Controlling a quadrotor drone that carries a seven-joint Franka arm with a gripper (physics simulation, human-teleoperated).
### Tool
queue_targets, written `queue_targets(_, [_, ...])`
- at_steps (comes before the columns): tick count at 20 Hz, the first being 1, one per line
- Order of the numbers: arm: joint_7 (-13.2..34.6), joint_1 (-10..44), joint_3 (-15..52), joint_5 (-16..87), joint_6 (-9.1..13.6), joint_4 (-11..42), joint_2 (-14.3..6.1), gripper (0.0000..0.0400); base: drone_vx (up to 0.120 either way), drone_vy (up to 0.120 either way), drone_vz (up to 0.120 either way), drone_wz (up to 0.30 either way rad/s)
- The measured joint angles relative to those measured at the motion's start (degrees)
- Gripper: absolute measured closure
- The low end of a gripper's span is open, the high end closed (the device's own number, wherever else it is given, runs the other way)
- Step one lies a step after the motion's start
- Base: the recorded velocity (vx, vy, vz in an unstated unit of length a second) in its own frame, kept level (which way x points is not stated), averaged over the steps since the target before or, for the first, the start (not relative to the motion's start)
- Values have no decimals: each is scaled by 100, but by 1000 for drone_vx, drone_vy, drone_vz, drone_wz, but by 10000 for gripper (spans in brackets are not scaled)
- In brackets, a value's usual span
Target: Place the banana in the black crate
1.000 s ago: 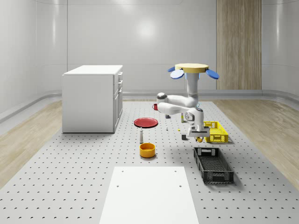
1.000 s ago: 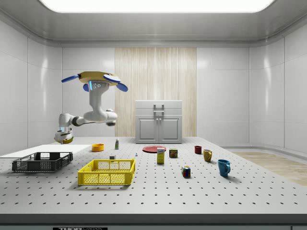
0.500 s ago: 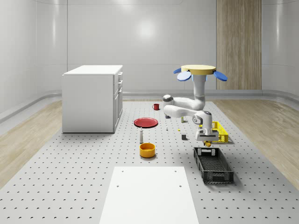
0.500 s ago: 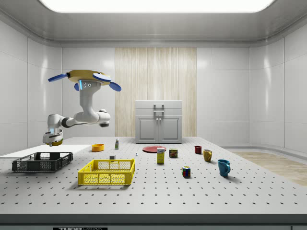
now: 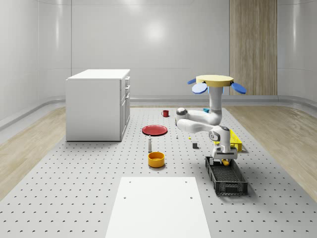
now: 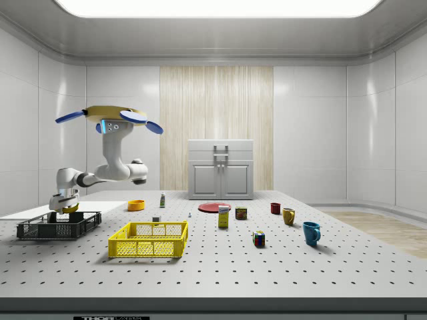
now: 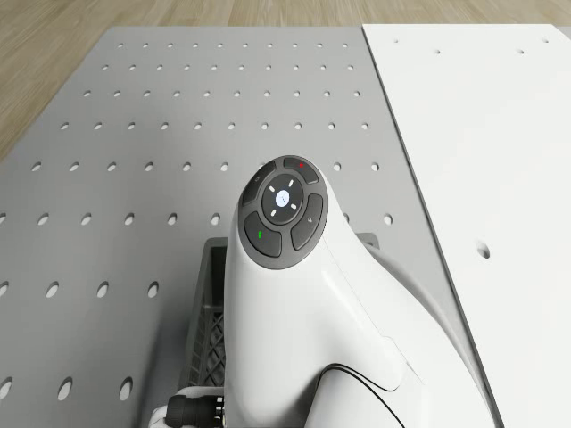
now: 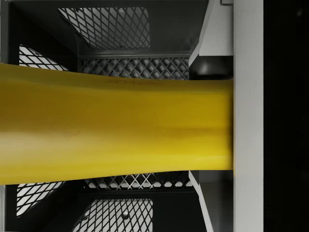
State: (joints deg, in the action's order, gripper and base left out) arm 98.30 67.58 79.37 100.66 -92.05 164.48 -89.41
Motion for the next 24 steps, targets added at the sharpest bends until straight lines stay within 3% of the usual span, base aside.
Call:
queue_targets(8, [2,2,1,-4,-10,0,-11,202,120,0,-120,0])
queue_targets(11, [2,3,2,-6,-14,0,-14,202,0,0,0,0])
queue_targets(13, [-22,3,2,-17,-23,-1,-17,123,0,0,0,0])
queue_targets(16, [-55,0,17,-43,-30,0,-21,58,0,0,0,0])
queue_targets(24, [-91,-25,309,-339,35,35,-31,8,0,0,0,0])
